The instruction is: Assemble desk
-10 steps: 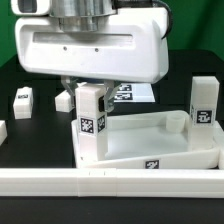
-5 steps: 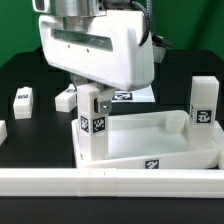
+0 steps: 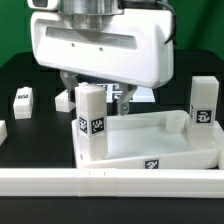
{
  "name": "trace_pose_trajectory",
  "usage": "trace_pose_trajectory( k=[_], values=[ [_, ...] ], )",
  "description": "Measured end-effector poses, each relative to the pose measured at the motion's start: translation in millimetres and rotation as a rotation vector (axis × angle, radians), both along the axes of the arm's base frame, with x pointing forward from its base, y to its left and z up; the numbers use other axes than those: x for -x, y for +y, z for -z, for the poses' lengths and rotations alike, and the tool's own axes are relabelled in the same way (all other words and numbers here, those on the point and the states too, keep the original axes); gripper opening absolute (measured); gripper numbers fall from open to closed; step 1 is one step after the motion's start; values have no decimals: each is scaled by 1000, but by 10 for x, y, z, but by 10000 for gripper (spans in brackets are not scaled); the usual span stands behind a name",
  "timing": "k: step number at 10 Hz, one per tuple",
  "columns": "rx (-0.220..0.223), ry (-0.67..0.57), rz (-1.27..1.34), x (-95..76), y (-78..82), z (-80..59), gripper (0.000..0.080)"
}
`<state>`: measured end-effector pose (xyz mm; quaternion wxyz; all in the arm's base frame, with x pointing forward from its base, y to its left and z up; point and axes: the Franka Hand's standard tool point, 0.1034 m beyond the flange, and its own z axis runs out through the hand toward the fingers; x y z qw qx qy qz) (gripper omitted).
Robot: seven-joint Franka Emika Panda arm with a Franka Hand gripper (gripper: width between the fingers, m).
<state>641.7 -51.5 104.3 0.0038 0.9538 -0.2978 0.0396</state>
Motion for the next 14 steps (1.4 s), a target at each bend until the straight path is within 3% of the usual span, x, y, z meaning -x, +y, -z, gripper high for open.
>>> trace_pose_trajectory(
  k=[9,14],
  values=[
    [59,27,-725,3,-35,7,649],
    [79,34,-982,3,-51,-16,649]
  ],
)
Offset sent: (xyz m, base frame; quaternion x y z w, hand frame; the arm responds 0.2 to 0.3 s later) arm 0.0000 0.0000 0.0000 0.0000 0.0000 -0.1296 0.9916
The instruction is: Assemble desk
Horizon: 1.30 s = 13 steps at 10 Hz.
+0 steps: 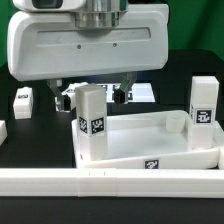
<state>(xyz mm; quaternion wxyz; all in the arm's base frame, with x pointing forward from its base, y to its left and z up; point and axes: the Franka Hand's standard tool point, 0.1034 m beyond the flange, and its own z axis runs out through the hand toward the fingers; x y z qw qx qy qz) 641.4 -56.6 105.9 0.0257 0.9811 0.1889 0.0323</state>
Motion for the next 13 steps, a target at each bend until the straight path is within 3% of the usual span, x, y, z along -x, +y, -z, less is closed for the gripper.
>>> trace_pose_trajectory(
  k=[1,2,3,4,7,10,13],
  values=[
    [2,1,-31,0,0,0,522],
    [2,1,-25,-1,3,2,522],
    [2,1,-25,0,2,5,373],
    [1,0,-22,-1,3,2,290],
    [-3,-2,25,-1,4,3,290],
    [-18,-10,240,-1,-8,2,290],
    [-60,-14,522,11,-39,8,290]
  ],
)
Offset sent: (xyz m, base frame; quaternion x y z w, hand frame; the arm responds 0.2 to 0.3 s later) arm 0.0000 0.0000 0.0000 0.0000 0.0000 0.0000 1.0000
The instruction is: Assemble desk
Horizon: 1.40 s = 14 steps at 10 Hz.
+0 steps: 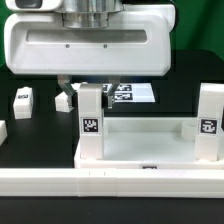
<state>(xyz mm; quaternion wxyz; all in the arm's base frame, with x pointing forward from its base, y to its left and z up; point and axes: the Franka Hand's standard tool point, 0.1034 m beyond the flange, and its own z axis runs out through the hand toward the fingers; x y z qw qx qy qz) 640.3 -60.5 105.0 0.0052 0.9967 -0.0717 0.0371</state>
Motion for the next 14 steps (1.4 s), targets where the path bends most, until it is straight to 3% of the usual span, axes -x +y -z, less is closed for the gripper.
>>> trace_pose_trajectory(
  k=[6,7,8,10,12,14],
  values=[
    [-7,-6,345,31,-91,-1,298],
    [-8,-6,365,33,-98,1,356],
    [-8,-6,362,33,-96,3,356],
    [-8,-7,362,32,-94,0,615],
    [-25,-12,418,93,-9,-112,639],
    [-50,3,558,286,203,-169,648]
  ],
)
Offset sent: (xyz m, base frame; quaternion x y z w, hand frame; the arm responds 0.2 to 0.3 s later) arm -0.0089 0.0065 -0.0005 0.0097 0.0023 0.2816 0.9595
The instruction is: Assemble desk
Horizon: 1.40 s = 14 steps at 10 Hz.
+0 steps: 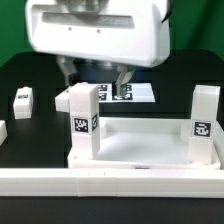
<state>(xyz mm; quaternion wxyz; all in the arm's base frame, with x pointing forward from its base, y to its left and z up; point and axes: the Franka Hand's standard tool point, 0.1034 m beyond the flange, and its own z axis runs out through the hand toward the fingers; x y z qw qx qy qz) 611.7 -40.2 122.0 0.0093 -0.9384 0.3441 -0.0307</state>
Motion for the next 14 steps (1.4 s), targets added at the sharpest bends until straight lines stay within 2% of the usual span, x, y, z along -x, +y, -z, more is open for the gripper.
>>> trace_pose_trajectory(
  k=[2,9,11,12,14],
  values=[
    [0,7,8,16,109,43,649],
    [-3,9,34,40,122,70,649],
    [-21,18,166,291,255,152,649],
    [-23,14,187,350,287,201,649],
    [-33,13,232,338,305,202,649]
  ],
)
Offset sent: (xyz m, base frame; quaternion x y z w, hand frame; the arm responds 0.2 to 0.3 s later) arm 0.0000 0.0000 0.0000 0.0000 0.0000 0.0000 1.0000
